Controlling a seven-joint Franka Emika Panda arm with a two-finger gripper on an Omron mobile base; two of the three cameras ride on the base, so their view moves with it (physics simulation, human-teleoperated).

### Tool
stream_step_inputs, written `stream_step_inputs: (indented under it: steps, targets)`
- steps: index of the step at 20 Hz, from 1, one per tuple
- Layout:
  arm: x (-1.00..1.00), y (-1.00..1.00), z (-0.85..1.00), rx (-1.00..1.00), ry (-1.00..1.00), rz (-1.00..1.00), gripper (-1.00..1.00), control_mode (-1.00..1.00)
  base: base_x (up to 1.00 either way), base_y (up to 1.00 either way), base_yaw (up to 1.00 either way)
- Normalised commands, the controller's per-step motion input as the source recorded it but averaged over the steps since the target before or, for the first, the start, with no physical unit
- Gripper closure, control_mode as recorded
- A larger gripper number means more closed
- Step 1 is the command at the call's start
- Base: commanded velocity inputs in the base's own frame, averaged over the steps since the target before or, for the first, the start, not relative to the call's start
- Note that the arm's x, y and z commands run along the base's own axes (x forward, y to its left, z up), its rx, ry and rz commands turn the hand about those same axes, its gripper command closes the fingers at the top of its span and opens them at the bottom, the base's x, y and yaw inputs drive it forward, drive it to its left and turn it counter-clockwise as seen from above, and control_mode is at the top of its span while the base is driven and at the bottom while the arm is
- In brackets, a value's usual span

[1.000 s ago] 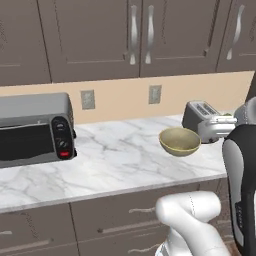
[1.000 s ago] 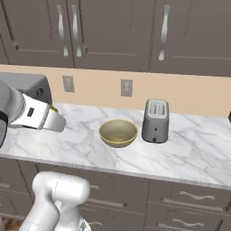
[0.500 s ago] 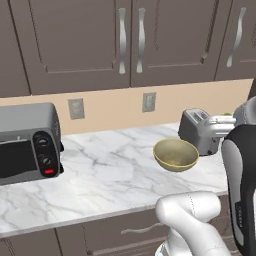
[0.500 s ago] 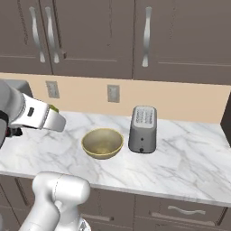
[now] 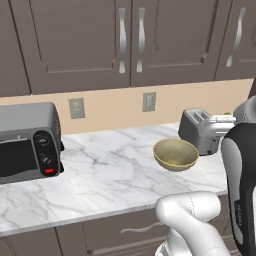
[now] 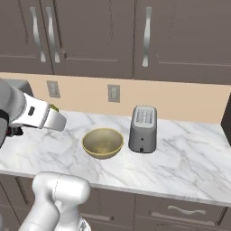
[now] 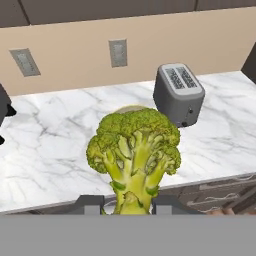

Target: Take the broccoli, lime, and pear from the freezer and place them in the bowl on the counter.

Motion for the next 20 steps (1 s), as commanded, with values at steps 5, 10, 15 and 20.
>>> stream_step_inputs:
  steps: [5, 10, 15, 20]
  targets:
    - [0.54, -0.2, -0.43, 0.01, 0.23, 0.04, 1.0, -1.0, 0.0, 0.0, 0.0]
    - [0.56, -0.26, -0.78, 0.03, 0.21, 0.08, 1.0, -1.0, 0.0, 0.0, 0.0]
    - [0.58, -0.18, -0.83, 0.01, 0.13, 0.1, 1.0, -1.0, 0.0, 0.0, 0.0]
    - [0.73, 0.0, -0.68, 0.0, 0.07, 0.05, 1.0, -1.0, 0.0, 0.0, 0.0]
